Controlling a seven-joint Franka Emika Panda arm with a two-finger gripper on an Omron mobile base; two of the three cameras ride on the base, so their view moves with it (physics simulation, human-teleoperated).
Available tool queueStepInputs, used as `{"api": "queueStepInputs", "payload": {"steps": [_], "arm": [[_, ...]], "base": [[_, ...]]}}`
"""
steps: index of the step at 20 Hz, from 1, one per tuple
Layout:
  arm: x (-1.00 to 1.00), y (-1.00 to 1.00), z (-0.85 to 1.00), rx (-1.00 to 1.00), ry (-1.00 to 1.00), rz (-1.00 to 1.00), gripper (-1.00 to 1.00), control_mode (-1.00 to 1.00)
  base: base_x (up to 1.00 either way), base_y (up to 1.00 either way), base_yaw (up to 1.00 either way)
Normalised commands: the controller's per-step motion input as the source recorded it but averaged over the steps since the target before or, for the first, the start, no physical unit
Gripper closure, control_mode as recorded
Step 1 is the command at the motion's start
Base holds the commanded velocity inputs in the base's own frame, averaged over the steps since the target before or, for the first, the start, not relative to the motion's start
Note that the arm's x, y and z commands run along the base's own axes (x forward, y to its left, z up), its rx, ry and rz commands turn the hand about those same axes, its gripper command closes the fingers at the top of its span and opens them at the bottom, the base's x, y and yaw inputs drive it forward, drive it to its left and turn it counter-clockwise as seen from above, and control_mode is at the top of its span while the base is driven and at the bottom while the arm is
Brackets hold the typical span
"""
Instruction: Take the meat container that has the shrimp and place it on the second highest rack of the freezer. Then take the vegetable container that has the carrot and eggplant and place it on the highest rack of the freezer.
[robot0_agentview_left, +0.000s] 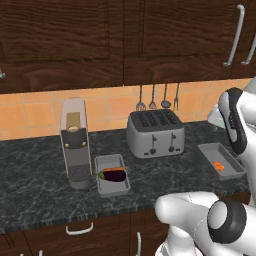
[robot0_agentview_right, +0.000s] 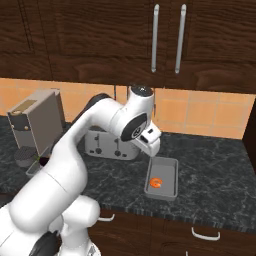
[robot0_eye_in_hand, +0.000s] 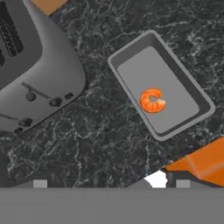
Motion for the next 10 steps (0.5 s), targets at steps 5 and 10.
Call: {"api": "queueStepInputs", "payload": {"steps": [5, 10], "arm": [[-0.42, -0.9, -0.52, 0.08, 0.15, -0.24, -1.0, -1.0], [-0.49, -0.55, -0.46, 0.03, 0.24, -0.25, -1.0, -1.0]], "base": [[0.0, 0.0, 0.0], [0.0, 0.0, 0.0]]}}
